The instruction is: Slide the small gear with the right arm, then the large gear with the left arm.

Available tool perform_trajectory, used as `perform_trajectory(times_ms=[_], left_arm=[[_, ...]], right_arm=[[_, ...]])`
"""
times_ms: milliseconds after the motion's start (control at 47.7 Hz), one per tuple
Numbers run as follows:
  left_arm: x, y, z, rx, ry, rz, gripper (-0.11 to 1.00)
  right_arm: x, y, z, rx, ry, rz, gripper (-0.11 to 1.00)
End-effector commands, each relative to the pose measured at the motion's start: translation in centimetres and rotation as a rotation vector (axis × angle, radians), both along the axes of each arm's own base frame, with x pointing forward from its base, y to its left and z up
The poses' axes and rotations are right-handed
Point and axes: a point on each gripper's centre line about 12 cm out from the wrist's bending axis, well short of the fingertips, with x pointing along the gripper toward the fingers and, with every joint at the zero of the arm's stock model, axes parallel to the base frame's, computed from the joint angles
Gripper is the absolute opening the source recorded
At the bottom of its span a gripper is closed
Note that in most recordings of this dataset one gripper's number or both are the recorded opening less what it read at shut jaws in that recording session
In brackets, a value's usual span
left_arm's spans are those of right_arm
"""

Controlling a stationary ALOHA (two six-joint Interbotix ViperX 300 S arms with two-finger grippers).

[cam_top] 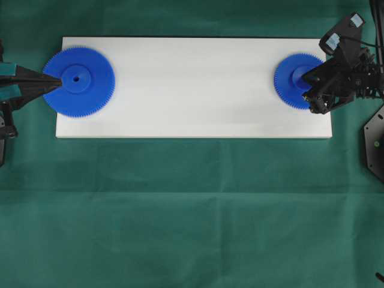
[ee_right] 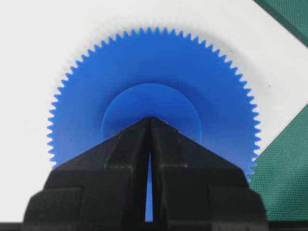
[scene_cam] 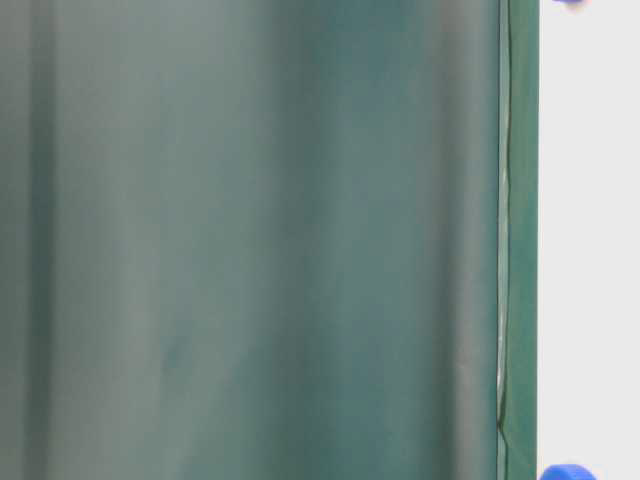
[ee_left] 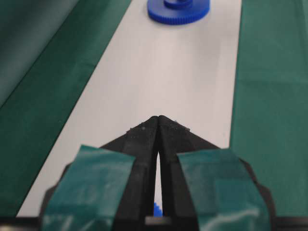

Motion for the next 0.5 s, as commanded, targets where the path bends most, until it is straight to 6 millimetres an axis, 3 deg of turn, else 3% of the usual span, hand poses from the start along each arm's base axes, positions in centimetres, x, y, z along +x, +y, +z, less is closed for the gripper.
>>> perform_trajectory(times_ms=[0, 482], left_arm=[[0.1, 0.0, 0.4, 0.001, -0.011, -0.001, 0.00], [0.1, 0.0, 0.3, -0.002, -0.011, -0.001, 0.00]], right_arm=[[0.7, -0.2, 1.2, -0.037, -0.036, 0.025, 0.50], [3.0, 0.0, 8.0, -0.263, -0.218, 0.197, 0.50]])
